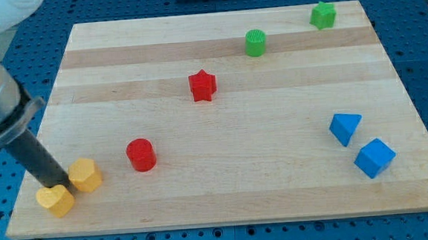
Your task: Tap the red circle
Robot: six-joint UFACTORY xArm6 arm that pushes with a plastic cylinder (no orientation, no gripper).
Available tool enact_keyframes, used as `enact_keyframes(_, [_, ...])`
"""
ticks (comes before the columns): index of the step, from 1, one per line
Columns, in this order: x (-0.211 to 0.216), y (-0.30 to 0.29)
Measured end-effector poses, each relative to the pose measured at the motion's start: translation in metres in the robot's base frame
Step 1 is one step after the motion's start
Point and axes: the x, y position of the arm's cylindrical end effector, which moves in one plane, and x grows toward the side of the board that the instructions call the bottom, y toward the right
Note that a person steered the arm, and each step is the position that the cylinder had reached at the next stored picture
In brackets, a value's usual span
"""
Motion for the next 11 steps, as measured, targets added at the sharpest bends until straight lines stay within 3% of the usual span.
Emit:
enact_keyframes(1, [-0.009,0.015])
enact_keyframes(2, [-0.044,0.004])
enact_keyframes(3, [-0.075,0.104])
enact_keyframes(4, [-0.064,0.242])
enact_keyframes(5, [0.021,0.22])
enact_keyframes(6, [0.051,0.156])
enact_keyframes(8, [-0.024,0.111])
enact_keyframes(9, [-0.028,0.101])
enact_keyframes(10, [-0.056,0.104])
enact_keyframes(11, [-0.091,0.149])
